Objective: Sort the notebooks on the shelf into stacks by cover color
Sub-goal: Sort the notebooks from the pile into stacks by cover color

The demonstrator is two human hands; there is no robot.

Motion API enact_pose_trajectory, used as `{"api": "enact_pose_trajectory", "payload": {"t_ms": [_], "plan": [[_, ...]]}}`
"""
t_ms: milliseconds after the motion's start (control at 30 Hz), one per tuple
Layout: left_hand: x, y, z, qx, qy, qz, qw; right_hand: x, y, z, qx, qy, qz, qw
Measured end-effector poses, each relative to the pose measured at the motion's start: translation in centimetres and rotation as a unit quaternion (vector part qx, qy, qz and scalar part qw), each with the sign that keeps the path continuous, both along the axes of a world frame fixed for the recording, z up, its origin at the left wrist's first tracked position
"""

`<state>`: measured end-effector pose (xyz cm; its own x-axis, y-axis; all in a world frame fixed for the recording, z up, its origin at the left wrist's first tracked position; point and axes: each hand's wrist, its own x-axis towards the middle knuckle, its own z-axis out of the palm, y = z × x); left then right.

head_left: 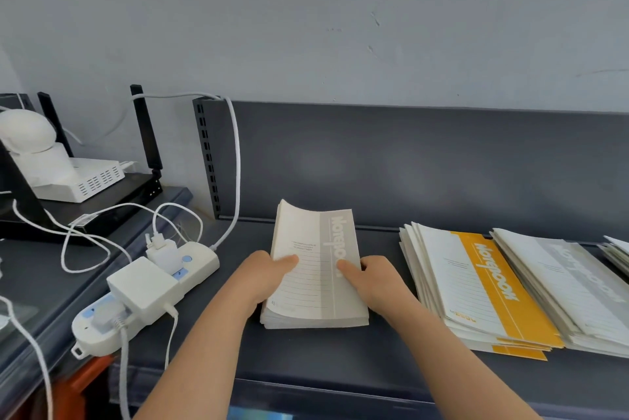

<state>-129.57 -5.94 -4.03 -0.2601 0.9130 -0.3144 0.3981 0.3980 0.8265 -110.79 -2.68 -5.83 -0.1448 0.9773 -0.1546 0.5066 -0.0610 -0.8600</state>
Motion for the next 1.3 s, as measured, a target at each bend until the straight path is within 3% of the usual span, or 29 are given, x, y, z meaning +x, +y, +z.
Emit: {"api": "enact_pose_trajectory", "payload": {"t_ms": [400,567,733,1000,1200,1300], "plan": [[-0.1,0.9,0.0,-0.034,0.066,-0.006,0.997,-0.5,0.5,-1.3,0.032,-0.095,-0.034,0.994],[0.1,1.0,0.4,0.030,0.132,-0.010,0.991,-0.3,0.0,-0.4,0.053,-0.113,-0.025,0.992],[1.6,0.1,2.0,0.130,0.282,0.023,0.950,1.5,-1.6,2.5,0.167,-0.166,-0.017,0.972],[9.0,-1.2,4.8,0.254,0.313,-0.018,0.915,8.2,-2.1,5.7,0.244,-0.254,-0.051,0.934],[15.8,-0.3,3.0,0.194,0.287,-0.090,0.934,15.8,-1.1,4.2,0.243,-0.378,-0.060,0.891],[18.4,0.5,1.9,0.145,0.281,-0.116,0.942,18.9,-0.6,2.7,0.197,-0.426,-0.046,0.882]]}}
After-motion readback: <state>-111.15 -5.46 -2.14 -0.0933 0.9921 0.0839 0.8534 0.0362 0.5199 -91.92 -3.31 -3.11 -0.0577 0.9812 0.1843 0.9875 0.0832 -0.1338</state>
